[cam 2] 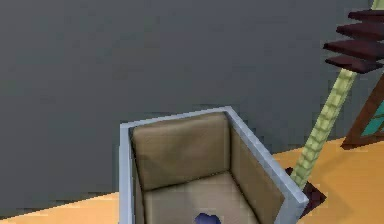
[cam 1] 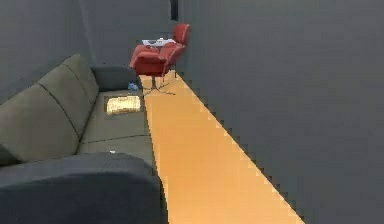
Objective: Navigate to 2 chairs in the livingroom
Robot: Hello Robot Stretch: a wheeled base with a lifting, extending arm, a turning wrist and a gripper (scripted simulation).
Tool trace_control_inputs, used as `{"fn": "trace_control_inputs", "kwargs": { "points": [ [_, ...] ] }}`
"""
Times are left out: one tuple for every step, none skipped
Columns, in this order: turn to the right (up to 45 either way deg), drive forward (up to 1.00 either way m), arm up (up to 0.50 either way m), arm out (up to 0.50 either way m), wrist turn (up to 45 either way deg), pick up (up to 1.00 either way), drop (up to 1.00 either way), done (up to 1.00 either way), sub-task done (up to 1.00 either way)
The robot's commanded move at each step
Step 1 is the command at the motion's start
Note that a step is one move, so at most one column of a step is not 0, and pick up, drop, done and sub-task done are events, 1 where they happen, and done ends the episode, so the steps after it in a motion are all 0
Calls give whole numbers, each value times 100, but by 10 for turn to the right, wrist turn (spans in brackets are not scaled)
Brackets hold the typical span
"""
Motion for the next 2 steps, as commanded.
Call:
{"fn": "trace_control_inputs", "kwargs": {
  "points": [
    [120,0,0,0,0,0,0,0,0],
    [0,20,0,0,0,0,0,0,0]
  ]
}}
